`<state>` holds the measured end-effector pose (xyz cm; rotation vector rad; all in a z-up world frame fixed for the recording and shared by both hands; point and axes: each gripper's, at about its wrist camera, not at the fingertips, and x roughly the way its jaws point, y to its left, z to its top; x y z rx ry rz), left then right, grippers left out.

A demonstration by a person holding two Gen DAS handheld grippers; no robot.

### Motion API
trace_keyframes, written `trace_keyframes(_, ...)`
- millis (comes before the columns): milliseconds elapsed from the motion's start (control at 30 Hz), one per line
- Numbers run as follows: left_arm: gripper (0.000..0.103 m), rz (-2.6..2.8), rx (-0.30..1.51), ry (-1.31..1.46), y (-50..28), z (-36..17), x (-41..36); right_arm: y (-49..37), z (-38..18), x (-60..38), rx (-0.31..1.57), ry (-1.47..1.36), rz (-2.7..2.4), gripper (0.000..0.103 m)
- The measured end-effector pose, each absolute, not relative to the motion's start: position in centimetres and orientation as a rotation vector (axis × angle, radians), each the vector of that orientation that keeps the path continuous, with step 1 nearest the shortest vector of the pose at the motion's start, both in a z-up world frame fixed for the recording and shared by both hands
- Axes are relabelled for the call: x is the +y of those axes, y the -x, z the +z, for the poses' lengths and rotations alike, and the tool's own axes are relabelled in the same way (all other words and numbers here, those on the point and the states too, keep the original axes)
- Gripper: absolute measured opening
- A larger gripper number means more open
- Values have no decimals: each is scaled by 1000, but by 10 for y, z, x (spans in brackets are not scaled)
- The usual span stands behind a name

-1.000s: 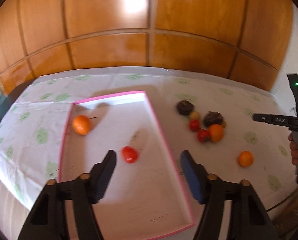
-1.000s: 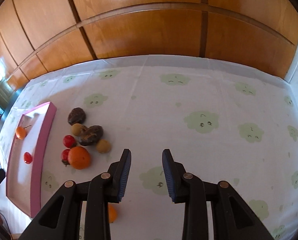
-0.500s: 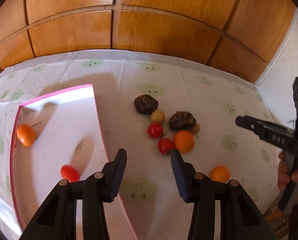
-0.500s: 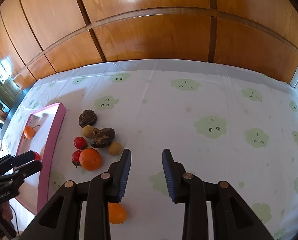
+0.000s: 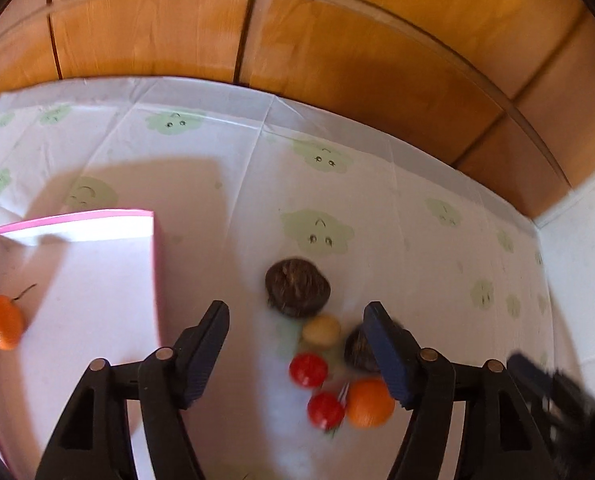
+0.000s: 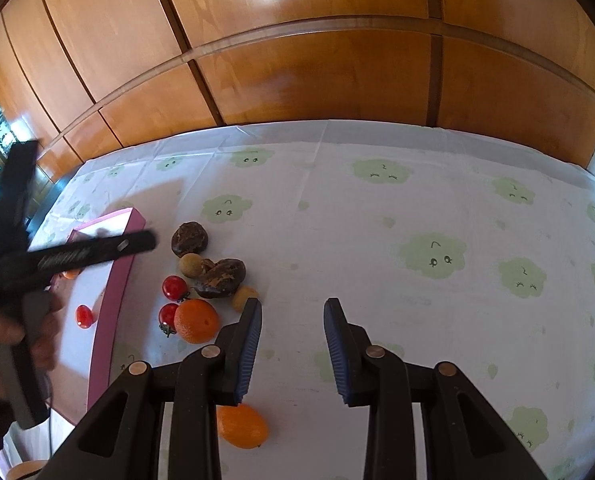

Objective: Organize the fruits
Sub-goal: 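Close the left tool around the dark brown round fruit and lift it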

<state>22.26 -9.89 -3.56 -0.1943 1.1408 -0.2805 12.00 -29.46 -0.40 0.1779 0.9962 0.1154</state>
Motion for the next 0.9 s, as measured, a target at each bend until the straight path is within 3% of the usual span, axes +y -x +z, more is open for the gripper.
trace_keyframes(233,77,-238,1212,189,-252,-63,-119,-122,-1,-299,989,-213,121,36)
trace_keyframes(333,70,-250,1237,184,-260,-73,-124,-123,-1,-300,987,-223,122,36)
trace_keyframes(400,50,-231,1220,136,-261,-74,-127,-123,-1,-300,988,-224,118,36)
trace_keyframes(433,48,-236,1206,108,-261,-74,-129,-123,-2,-300,992,-223,115,36)
trace_keyframes(900,47,-345,1006,79,-189,-14,-84,-128,-24,-291,1068,-167,123,34)
